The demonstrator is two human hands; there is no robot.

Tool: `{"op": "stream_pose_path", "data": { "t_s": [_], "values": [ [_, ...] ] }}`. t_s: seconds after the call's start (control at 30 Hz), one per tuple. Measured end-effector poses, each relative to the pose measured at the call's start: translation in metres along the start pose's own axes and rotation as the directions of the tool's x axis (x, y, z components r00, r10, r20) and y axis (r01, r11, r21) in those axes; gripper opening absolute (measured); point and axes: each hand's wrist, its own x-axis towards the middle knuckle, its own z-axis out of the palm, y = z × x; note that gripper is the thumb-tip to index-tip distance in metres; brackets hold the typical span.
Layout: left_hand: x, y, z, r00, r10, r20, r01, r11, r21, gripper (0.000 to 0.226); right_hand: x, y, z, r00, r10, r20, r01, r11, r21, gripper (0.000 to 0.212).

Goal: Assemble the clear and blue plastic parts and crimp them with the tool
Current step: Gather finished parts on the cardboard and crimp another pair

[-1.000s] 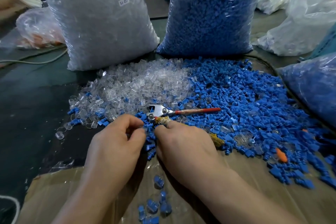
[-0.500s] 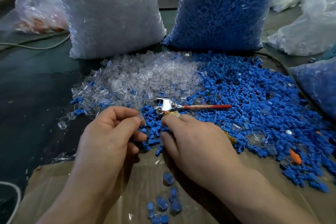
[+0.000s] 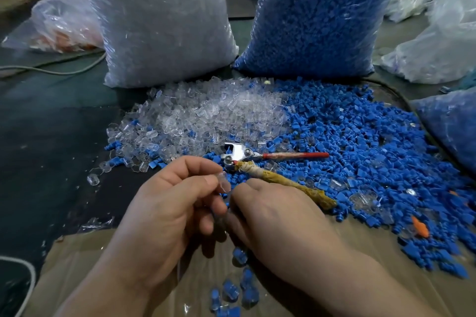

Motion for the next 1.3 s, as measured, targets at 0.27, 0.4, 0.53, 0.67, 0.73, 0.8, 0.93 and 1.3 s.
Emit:
{"op": "stream_pose_path", "data": {
  "t_s": [0.27,0.4,0.53,0.67,0.73,0.8,0.93,1.3],
  "values": [
    [-0.001,0.002,-0.001,0.997,-0.055,0.056,0.058,0.997,-0.055,0.016,-0.005,0.011,-0.014,0.929,0.304,-0.209,-0.105,0.760,0.641,0.012],
    [-0.003,0.000,0.003,0.995,-0.058,0.078,0.061,0.997,-0.041,0.016,-0.006,0.008,-0.008,0.943,0.250,-0.221,-0.046,0.754,0.656,0.015],
    [-0.005,0.001,0.006,0.994,-0.064,0.089,0.067,0.997,-0.029,0.019,-0.005,0.008,-0.003,0.930,0.213,-0.300,0.001,0.814,0.581,0.020],
    [-0.005,0.002,0.005,0.991,-0.090,0.095,0.094,0.995,-0.041,0.024,-0.005,0.008,-0.006,0.900,0.135,-0.414,0.064,0.899,0.433,0.013],
    [-0.005,0.002,0.006,0.990,-0.103,0.097,0.108,0.993,-0.046,0.024,-0.006,0.007,-0.007,0.890,0.033,-0.455,0.143,0.927,0.347,0.011],
    [-0.005,0.002,0.006,0.991,-0.101,0.083,0.106,0.993,-0.051,0.016,-0.006,0.007,-0.007,0.887,-0.043,-0.460,0.206,0.928,0.310,0.011],
    [-0.006,-0.002,0.007,0.999,-0.034,0.042,0.033,0.999,0.025,0.010,-0.006,0.006,-0.007,0.883,-0.080,-0.463,0.203,0.954,0.222,0.023],
    [-0.012,-0.010,0.010,0.970,0.242,0.034,-0.215,0.778,0.591,0.026,-0.007,0.002,-0.012,0.920,-0.136,-0.367,0.174,0.982,0.071,0.034]
  ]
}}
